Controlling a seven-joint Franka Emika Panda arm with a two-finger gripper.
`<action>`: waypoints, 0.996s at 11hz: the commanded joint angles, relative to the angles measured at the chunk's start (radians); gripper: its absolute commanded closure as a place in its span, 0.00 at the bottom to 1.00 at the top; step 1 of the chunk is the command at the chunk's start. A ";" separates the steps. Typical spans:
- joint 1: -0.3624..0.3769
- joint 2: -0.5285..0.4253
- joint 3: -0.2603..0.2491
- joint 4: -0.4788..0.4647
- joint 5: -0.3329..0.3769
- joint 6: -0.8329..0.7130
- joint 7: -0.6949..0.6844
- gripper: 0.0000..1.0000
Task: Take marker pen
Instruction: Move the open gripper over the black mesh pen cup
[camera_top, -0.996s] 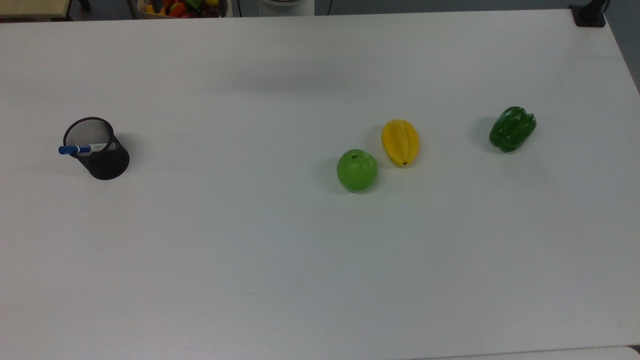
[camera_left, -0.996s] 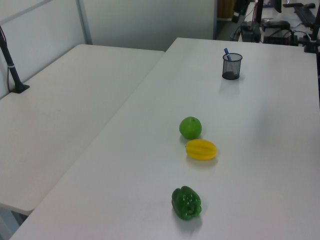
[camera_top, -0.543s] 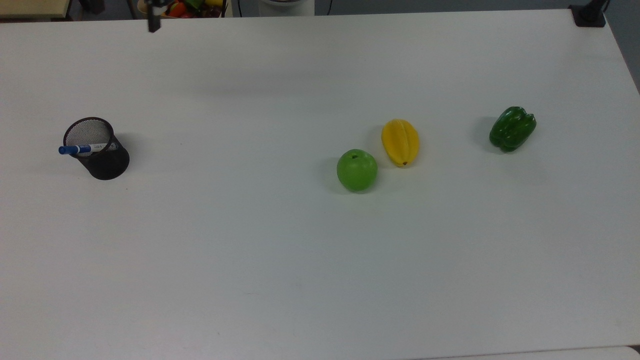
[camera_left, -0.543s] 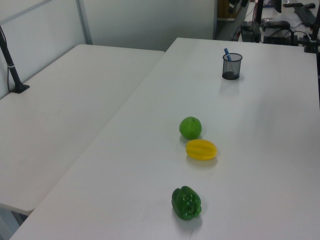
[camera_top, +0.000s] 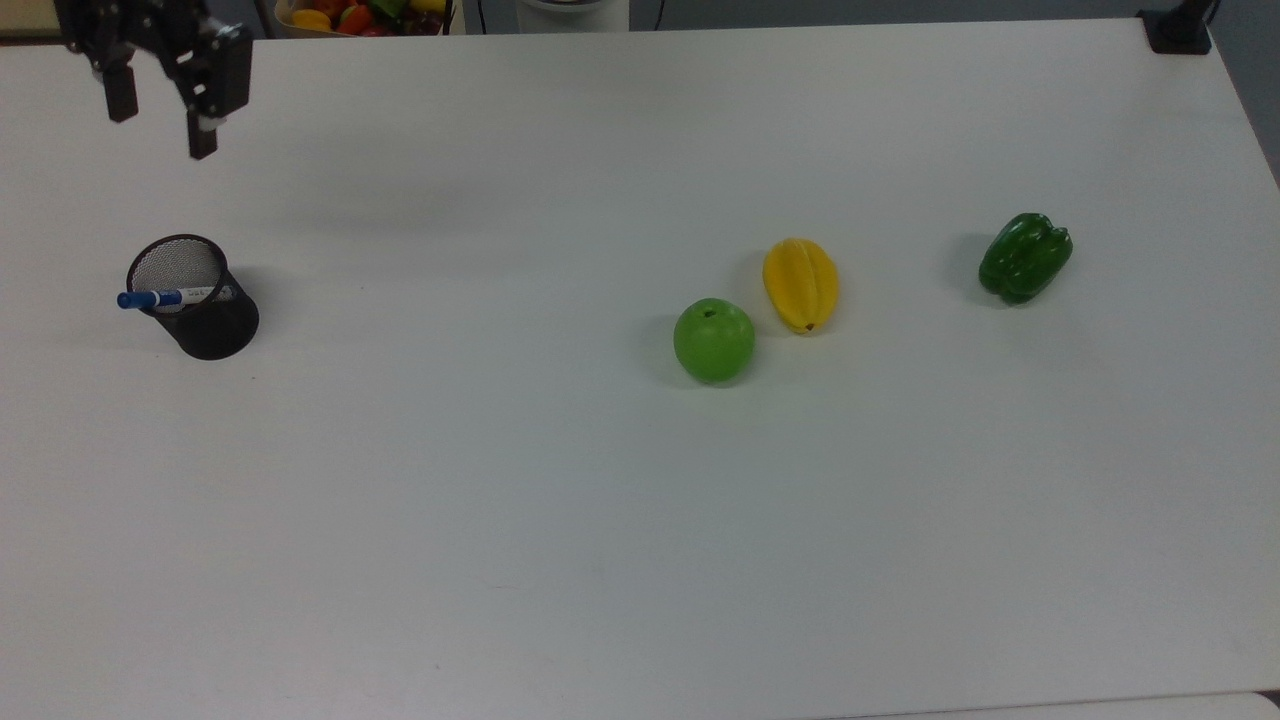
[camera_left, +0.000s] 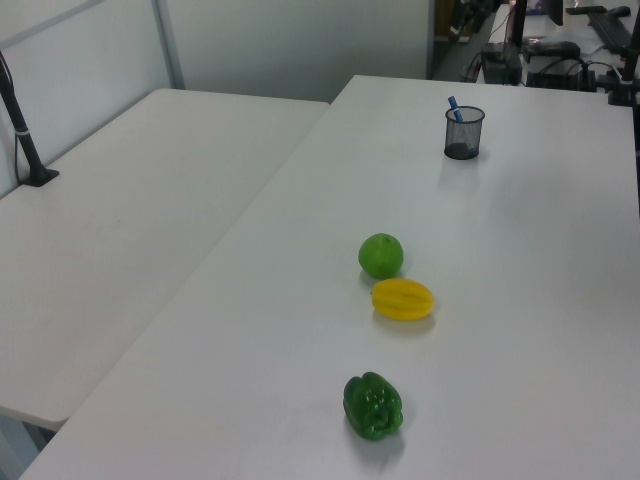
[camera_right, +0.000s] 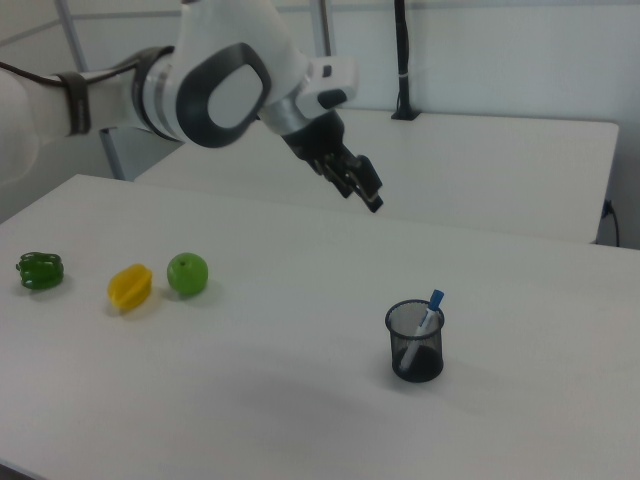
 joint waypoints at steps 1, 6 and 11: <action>-0.017 0.058 -0.028 -0.012 -0.006 0.081 0.010 0.34; -0.068 0.149 -0.033 -0.053 -0.005 0.205 -0.030 0.41; -0.083 0.239 -0.033 -0.056 -0.006 0.320 -0.030 0.45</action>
